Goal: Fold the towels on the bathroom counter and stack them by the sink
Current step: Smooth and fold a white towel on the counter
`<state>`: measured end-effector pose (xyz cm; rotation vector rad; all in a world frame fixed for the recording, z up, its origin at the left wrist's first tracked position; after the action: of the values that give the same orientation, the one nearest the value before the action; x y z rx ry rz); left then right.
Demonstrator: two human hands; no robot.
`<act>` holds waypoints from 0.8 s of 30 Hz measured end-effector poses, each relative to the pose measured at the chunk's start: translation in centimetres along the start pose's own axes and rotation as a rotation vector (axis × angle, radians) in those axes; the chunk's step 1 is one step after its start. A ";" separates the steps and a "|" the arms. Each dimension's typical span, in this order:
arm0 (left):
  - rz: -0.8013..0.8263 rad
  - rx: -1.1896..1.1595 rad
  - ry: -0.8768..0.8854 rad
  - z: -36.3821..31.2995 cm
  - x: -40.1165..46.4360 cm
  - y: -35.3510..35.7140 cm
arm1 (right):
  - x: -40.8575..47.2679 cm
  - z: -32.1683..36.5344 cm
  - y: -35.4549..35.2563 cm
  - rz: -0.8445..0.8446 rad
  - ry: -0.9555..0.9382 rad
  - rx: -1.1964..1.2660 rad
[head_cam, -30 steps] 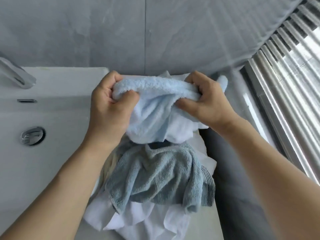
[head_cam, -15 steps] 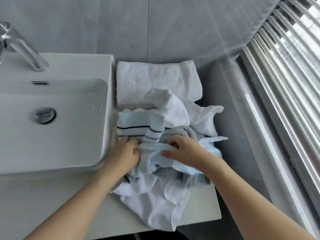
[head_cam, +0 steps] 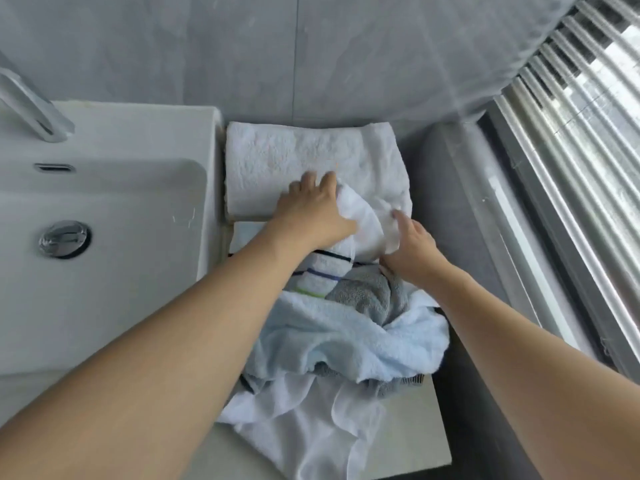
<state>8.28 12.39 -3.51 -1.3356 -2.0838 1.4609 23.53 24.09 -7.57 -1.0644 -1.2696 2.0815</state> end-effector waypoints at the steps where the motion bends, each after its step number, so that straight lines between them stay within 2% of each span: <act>1: 0.095 0.029 -0.045 0.2 0.5 0.6 | 0.6 -0.3 0.4 0.009 0.005 -0.039; 2: 0.163 0.013 -0.078 0.6 0.7 0.9 | 1.0 -0.6 0.6 -0.005 -0.004 -0.061; 4: 0.145 -0.185 -0.079 1.5 0.5 0.6 | 1.7 -0.9 0.4 -0.045 -0.050 -0.043; 6: -0.002 -0.373 -0.017 1.7 -0.1 -1.3 | 1.6 -0.4 -0.9 -0.089 -0.059 0.089; 8: -0.181 -0.467 0.111 0.7 -1.8 -4.3 | 0.7 0.7 -3.0 -0.195 -0.093 0.254; 10: -0.345 -0.557 0.240 -0.7 -4.2 -7.4 | -1.0 2.3 -5.2 -0.331 -0.168 0.409; 13: -0.531 -0.661 0.328 -0.8 -8.3 -10.7 | -4.9 4.6 -7.6 -0.475 -0.320 0.611; 16: -0.598 -0.678 0.312 1.2 -11.7 -10.6 | -8.1 6.2 -6.8 -0.427 -0.403 0.610; 18: -0.536 -0.596 0.153 3.7 -12.1 -7.8 | -8.7 6.9 -4.1 -0.212 -0.366 0.474; 20: -0.294 -0.322 -0.082 6.3 -11.4 -3.1 | -8.8 7.4 -0.4 0.043 -0.261 0.294; 22: -0.037 -0.083 -0.226 8.3 -11.3 2.2 | -8.7 8.1 3.0 0.084 -0.261 0.069; 24: -0.019 -0.041 -0.249 9.5 -11.2 5.2 | -8.2 8.8 5.0 -0.015 -0.321 -0.067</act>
<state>10.91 -1.87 -9.21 -1.1976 -2.2822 1.6586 21.14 11.34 -6.61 -0.7636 -1.5011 2.2783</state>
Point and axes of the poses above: each hand's wrist, its own x-axis towards the middle knuckle, its own y-axis out of the palm, z = x × y, the point moved 3 cm from there along x, towards the middle knuckle, and after that the axes turned 6 degrees about -x, right-handed, at the moved point
